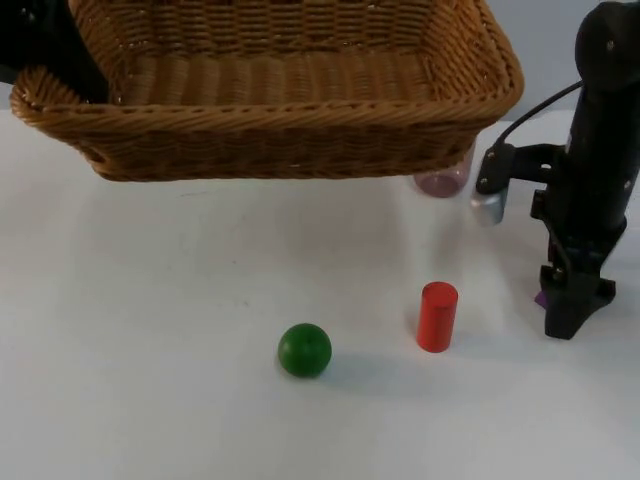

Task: Pick up the basket with the left hand and place the triangular block into the basket with the right hand.

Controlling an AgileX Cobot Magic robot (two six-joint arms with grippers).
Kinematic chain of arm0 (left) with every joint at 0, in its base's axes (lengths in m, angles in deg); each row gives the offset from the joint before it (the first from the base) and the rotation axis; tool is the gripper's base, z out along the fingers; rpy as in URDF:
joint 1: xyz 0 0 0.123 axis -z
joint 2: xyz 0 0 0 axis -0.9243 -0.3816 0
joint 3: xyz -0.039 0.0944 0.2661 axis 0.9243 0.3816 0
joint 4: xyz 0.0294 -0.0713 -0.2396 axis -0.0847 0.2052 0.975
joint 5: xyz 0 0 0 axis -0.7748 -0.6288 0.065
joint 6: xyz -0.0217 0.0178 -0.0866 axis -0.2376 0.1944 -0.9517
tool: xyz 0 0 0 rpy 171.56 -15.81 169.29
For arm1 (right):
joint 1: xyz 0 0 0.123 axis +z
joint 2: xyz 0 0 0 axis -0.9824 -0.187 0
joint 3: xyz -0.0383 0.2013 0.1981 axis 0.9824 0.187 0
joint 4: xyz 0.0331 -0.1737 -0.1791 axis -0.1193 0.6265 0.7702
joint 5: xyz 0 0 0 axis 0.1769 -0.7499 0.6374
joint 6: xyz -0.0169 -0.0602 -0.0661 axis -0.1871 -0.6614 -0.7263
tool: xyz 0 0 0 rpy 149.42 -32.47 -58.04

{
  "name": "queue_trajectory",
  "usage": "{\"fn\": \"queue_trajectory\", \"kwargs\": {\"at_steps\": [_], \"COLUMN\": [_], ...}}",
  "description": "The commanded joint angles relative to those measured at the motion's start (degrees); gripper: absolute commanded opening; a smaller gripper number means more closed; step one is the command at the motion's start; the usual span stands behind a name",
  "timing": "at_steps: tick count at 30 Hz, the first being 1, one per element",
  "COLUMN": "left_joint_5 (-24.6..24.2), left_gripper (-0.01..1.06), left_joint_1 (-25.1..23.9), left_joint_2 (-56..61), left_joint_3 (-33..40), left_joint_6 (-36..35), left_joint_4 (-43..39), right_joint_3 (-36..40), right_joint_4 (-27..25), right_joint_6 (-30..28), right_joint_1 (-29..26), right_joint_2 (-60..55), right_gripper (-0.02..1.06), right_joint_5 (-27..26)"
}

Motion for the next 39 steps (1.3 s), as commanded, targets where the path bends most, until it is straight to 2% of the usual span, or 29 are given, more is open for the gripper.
{"fn": "queue_trajectory", "kwargs": {"at_steps": [1, 5, 8, 9, 12, 13, 17, 24, 28, 29, 32, 34, 37, 38, 39], "left_joint_5": [0.9, 0.9, 0.9, 0.9, 0.8, 0.8, 0.4, 0.4, 0.4, 0.4, 0.4, 0.4, 0.4, 0.4, 0.4], "left_gripper": [0.00, 0.00, 0.00, 0.00, 0.00, 0.00, 0.00, 0.00, 0.00, 0.00, 0.00, 0.00, 0.00, 0.00, 0.00], "left_joint_1": [0.1, 0.1, 0.1, 0.1, 0.1, 0.1, 0.1, 0.1, 0.1, 0.1, 0.1, 0.1, 0.1, 0.1, 0.1], "left_joint_2": [1.0, 1.0, 1.0, 1.0, 1.0, 1.0, 1.0, 1.0, 1.0, 1.0, 1.0, 1.0, 1.0, 1.0, 1.0], "left_joint_3": [-0.1, -0.1, -0.1, -0.1, -0.1, -0.1, -0.1, -0.1, -0.1, -0.1, -0.1, -0.1, -0.1, -0.1, -0.1], "left_joint_6": [0.0, 0.0, 0.0, 0.0, 0.0, 0.0, 0.0, -0.1, -0.2, -0.2, -0.2, -0.2, -0.2, -0.2, -0.2], "left_joint_4": [1.3, 1.1, 1.1, 1.1, 1.1, 1.1, 1.1, 1.1, 1.4, 1.4, 1.4, 1.4, 1.8, 1.8, 2.0], "right_joint_3": [-0.2, -0.2, -0.2, -0.2, -0.2, -0.2, -0.2, -0.2, -0.2, -0.2, -0.2, -0.2, -0.2, -0.2, -0.2], "right_joint_4": [1.1, 1.4, 1.9, 1.9, 4.6, 4.6, 4.9, 4.9, 4.6, 4.6, 4.6, 4.6, 4.6, 4.6, 4.6], "right_joint_6": [0.1, 0.4, 2.0, 2.0, 4.3, 4.3, 5.4, 7.9, 11.9, 11.9, 19.1, 21.2, 28.5, 28.5, 31.1], "right_joint_1": [0.3, 0.3, 0.3, 0.3, 0.3, 0.3, 0.3, 0.3, 0.3, 0.3, 0.3, 0.3, 0.3, 0.3, 0.3], "right_joint_2": [-0.2, -0.2, -0.2, -0.2, -0.2, -0.2, -0.2, -0.2, -0.2, -0.2, -0.2, -0.2, -0.2, -0.2, -0.2], "right_gripper": [1.01, 0.92, 0.72, 0.72, 0.54, 0.54, 0.37, 0.30, 0.19, 0.19, 0.00, 0.00, 0.00, 0.00, 0.00], "right_joint_5": [1.0, 1.0, 1.0, 1.0, 1.0, 1.0, 0.6, -1.5, -3.3, -3.3, -6.7, -7.3, -7.9, -7.9, -7.7]}}
